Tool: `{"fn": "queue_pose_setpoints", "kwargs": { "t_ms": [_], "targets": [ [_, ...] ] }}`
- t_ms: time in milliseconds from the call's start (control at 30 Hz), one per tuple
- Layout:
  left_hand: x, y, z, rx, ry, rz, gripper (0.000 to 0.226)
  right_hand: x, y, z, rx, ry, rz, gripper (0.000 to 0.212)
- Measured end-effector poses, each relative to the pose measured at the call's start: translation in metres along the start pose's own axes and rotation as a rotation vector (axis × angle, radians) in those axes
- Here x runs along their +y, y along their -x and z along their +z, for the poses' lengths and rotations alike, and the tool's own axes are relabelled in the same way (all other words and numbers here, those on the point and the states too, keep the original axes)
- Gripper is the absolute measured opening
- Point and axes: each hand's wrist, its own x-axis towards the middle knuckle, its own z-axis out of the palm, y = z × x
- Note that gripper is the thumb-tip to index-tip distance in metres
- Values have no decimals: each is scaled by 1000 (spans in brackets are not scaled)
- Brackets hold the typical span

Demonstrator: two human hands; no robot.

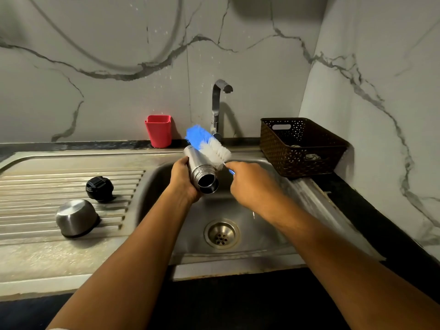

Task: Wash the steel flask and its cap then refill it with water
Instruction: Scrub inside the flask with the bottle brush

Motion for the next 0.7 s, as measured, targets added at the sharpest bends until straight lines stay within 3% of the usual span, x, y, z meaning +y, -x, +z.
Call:
{"fn": "queue_pose_setpoints", "kwargs": {
  "t_ms": [167,400,600,700],
  "targets": [
    [7,0,-13,-49,74,-15,59,7,34,7,-53,-75,-54,55],
    [1,0,0,-79,2,-29,51,6,5,5,55,-88,-7,54],
    [14,-14,-16,1,106,-46,42,10,37,-3,-6,-95,-108,51],
    [11,-10,-6,-17,85,-69,42,12,12,-3,27,-36,-132,55]
  ]
}}
